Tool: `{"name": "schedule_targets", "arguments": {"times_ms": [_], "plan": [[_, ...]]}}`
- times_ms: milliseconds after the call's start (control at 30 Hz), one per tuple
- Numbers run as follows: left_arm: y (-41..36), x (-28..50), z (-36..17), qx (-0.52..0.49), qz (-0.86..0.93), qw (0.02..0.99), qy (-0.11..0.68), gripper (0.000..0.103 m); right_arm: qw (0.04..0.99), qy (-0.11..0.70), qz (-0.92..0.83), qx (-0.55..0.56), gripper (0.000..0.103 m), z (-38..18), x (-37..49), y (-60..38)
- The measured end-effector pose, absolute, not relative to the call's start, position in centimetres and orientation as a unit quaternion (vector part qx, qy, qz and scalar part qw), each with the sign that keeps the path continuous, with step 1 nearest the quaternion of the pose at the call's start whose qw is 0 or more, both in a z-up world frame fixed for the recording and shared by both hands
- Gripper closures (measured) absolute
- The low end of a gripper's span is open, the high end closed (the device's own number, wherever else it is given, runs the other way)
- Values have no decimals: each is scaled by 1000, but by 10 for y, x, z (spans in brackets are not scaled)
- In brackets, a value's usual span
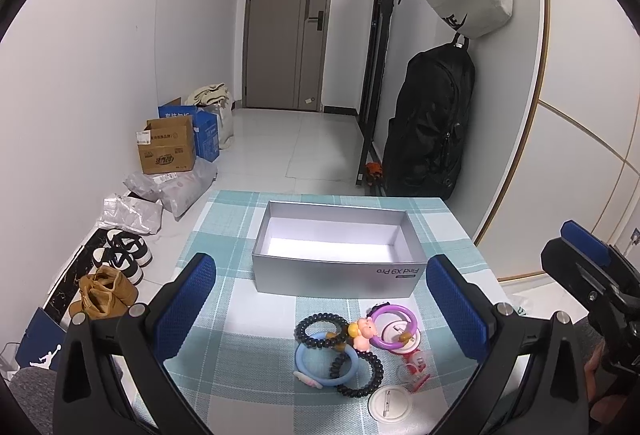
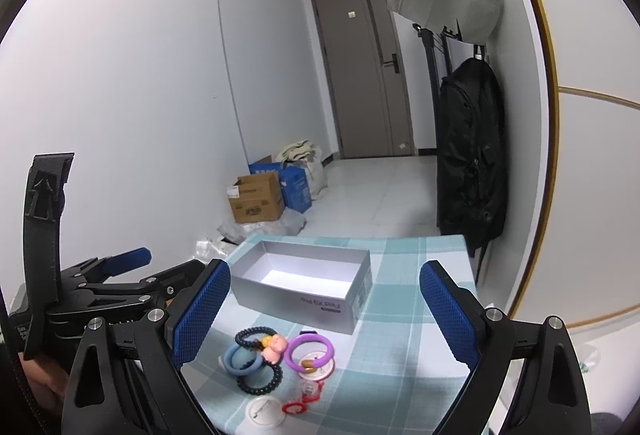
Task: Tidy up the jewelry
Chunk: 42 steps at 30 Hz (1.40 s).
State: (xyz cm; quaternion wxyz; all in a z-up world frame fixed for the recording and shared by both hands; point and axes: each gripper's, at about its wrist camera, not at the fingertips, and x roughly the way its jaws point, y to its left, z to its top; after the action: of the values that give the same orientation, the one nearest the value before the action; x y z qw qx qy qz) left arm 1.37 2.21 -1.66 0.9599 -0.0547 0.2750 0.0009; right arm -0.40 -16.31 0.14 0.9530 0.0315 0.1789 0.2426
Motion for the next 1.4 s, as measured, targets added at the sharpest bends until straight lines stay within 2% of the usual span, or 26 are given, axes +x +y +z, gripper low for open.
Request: {"name": "schedule_targets", "arguments": {"times_ms": [833, 967, 1300, 1400], "plan": [[29, 23, -29, -85, -19, 947, 308, 1, 951, 190, 244, 19, 7, -2, -1, -158], [32, 31, -39, -92, -28, 936, 338, 1, 951, 193, 240, 23, 7, -3, 1, -160], [51, 59, -86, -114, -38, 875, 470, 1, 946, 220, 235, 31, 7, -12, 19, -160], [51, 65, -92, -108, -53, 864, 489, 6, 944, 224, 240, 30, 7, -15, 25, -157]]}}
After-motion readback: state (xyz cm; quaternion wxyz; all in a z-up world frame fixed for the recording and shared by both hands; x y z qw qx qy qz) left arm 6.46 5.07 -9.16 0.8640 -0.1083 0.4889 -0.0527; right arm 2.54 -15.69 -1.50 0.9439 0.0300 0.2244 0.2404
